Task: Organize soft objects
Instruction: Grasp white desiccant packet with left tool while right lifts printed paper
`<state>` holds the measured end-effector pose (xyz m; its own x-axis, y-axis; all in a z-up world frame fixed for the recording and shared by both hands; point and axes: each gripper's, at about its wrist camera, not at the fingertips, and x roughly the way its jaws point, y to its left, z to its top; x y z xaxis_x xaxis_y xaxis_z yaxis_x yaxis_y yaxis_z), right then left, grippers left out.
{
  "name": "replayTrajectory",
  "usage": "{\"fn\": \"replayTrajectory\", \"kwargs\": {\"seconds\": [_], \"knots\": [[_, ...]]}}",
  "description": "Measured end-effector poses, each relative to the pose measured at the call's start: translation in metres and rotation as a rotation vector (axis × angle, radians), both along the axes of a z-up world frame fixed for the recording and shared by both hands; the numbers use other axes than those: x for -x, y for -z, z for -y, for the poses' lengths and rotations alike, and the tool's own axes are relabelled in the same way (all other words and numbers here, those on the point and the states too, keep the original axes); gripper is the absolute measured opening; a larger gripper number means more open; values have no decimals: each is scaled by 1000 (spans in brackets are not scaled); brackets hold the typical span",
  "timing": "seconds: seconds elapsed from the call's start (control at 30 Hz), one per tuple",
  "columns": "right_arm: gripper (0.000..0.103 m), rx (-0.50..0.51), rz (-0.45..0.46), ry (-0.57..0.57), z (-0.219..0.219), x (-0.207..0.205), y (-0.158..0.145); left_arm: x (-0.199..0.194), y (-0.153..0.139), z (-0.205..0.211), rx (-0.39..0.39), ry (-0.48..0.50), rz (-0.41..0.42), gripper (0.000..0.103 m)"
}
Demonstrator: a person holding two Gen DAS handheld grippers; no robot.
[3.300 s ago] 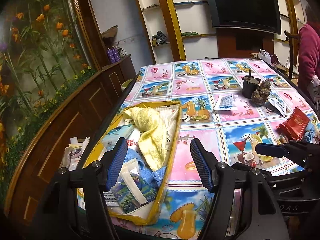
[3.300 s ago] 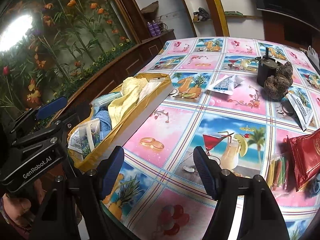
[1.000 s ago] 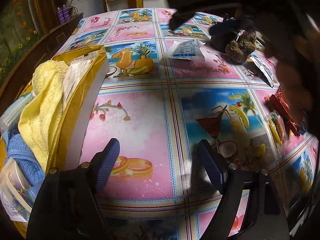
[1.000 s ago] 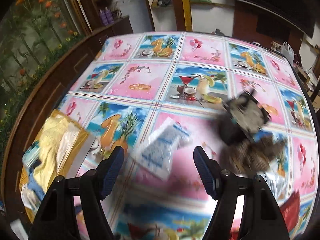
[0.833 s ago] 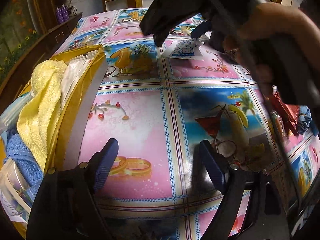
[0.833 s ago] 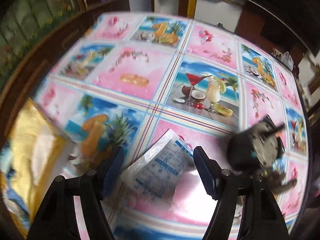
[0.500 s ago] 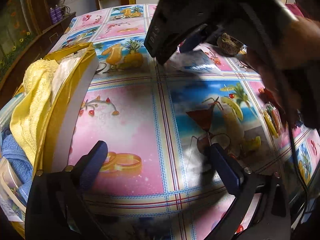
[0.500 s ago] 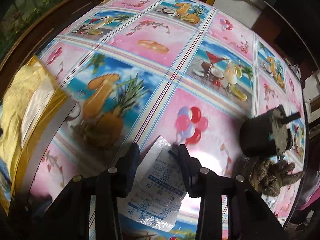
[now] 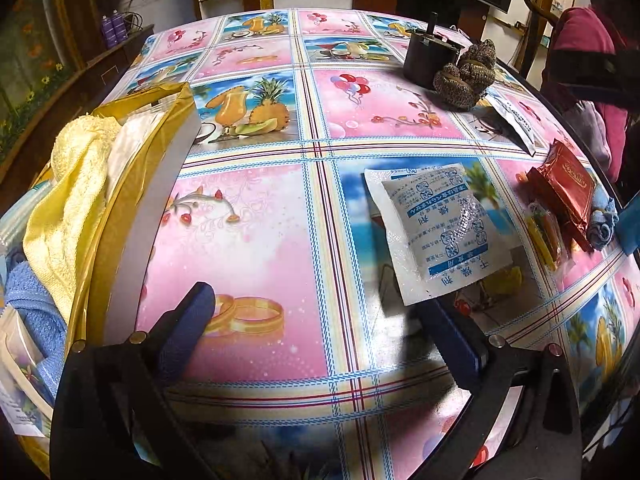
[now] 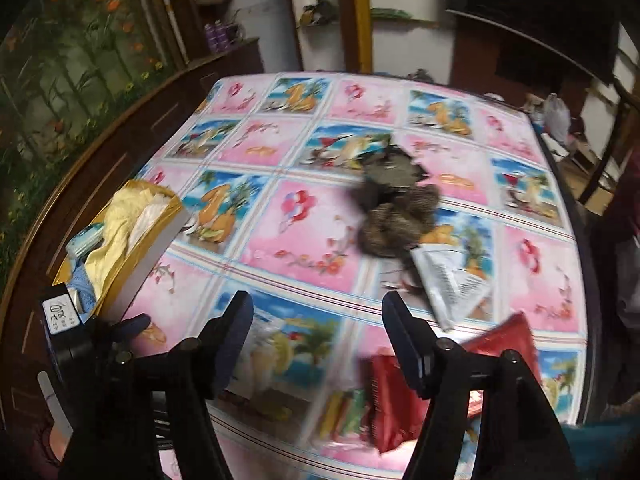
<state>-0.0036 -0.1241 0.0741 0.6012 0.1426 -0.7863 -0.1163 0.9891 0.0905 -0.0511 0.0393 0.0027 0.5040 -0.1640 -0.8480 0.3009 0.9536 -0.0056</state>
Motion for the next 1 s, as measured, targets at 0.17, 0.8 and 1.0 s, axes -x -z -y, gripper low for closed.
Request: {"fn": "replayTrajectory", "kwargs": {"seconds": [0.17,0.8,1.0], "knots": [[67,-33,30,153,51,23,7,2,-6,-3,83,40,-30,102],[67,-193,-125,324,113,-56,65,-33,-12,33,127,76,-17,102],[68,-128,-178,211,91,-71,82,-36,-1,48,17,110,22,102]]}}
